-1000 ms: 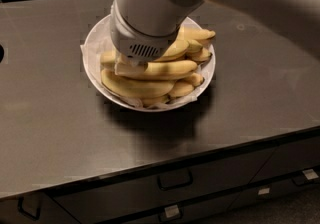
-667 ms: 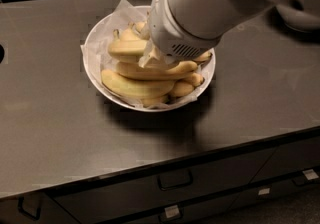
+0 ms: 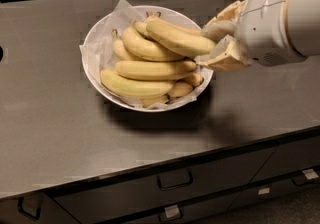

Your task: Pick banana from white bowl

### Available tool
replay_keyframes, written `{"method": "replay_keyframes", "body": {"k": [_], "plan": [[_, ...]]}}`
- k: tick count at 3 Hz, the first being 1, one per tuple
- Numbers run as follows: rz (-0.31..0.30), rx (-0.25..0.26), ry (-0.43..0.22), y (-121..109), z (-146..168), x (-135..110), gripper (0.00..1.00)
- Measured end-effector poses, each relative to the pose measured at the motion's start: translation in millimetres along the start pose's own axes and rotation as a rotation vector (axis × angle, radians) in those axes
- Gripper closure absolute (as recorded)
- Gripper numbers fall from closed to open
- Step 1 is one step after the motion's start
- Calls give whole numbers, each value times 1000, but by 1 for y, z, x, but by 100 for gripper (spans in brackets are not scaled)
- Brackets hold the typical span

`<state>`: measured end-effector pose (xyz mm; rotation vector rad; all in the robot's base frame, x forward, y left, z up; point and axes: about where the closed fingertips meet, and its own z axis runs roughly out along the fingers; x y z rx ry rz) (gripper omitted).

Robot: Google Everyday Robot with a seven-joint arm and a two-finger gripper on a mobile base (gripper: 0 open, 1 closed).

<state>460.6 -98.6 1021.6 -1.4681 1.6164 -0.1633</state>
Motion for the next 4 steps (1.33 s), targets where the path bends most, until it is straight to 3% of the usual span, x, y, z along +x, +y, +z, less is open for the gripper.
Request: {"method": "replay_keyframes", "body": {"k": [1, 2, 3, 4], "plan": [[-49, -31, -120, 3, -14, -22, 100], [-139, -69, -297, 11, -31, -83, 100], [-130, -62, -346, 11, -39, -99, 100], [-130, -62, -345, 11, -39, -99, 100]]}}
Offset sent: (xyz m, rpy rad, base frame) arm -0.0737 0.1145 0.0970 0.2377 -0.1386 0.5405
